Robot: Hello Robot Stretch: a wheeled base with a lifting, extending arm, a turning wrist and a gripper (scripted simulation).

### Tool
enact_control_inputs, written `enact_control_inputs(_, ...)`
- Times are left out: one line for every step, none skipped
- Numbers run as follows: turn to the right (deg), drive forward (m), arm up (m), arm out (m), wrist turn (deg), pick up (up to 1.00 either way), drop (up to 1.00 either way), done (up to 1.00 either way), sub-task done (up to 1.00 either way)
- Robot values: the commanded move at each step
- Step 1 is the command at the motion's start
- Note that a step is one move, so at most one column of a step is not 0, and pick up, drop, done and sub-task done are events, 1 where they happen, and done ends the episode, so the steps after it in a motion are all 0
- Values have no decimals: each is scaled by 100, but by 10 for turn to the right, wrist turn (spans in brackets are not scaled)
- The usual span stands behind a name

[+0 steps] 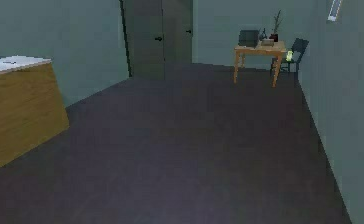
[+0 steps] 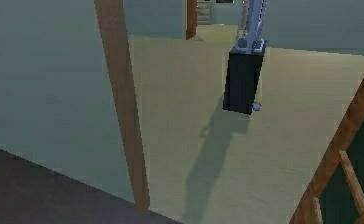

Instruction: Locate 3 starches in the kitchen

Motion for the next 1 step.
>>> enact_control_inputs(0, 15, 0, 0, 0, 0, 0, 0, 0)
